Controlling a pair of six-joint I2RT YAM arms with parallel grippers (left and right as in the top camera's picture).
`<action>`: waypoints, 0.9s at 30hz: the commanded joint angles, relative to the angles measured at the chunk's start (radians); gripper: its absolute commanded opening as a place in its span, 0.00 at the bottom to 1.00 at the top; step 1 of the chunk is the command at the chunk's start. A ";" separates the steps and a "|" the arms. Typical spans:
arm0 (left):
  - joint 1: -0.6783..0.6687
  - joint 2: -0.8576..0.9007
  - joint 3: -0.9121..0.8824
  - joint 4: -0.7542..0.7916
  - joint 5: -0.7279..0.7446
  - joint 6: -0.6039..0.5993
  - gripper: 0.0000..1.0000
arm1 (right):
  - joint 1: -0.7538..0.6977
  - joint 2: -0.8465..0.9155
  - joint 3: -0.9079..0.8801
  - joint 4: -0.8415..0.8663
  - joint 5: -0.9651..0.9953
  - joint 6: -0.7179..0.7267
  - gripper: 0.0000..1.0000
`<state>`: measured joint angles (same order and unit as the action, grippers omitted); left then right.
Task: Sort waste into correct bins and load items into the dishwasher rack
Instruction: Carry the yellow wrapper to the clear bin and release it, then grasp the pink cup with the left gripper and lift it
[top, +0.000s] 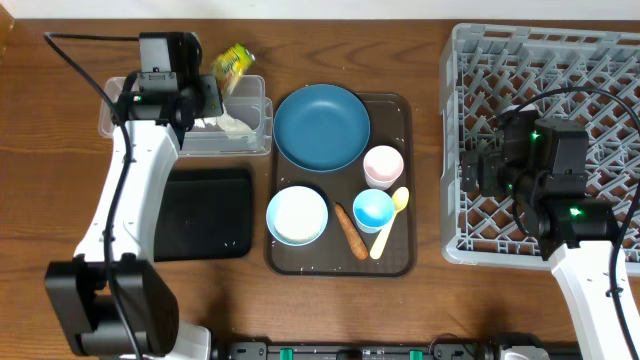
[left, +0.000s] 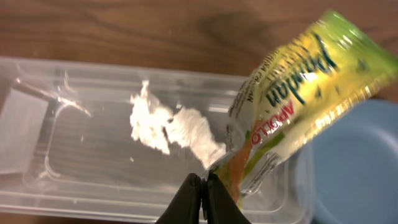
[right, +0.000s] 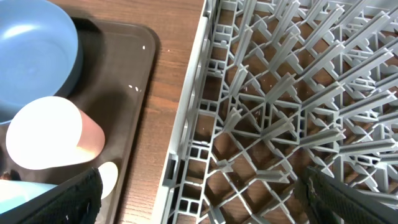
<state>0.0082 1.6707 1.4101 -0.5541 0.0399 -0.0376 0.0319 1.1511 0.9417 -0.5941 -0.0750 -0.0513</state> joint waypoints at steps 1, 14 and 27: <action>0.002 0.034 -0.013 -0.005 -0.014 -0.004 0.21 | -0.003 0.001 0.020 0.000 -0.001 0.013 0.99; -0.044 -0.005 -0.011 0.051 0.214 -0.004 0.57 | -0.003 0.001 0.020 0.000 0.000 0.013 0.99; -0.417 0.054 -0.012 0.042 0.237 -0.004 0.58 | -0.003 0.001 0.020 -0.005 0.041 0.048 0.99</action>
<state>-0.3550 1.6966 1.3991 -0.5095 0.2569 -0.0479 0.0319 1.1511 0.9417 -0.5976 -0.0616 -0.0364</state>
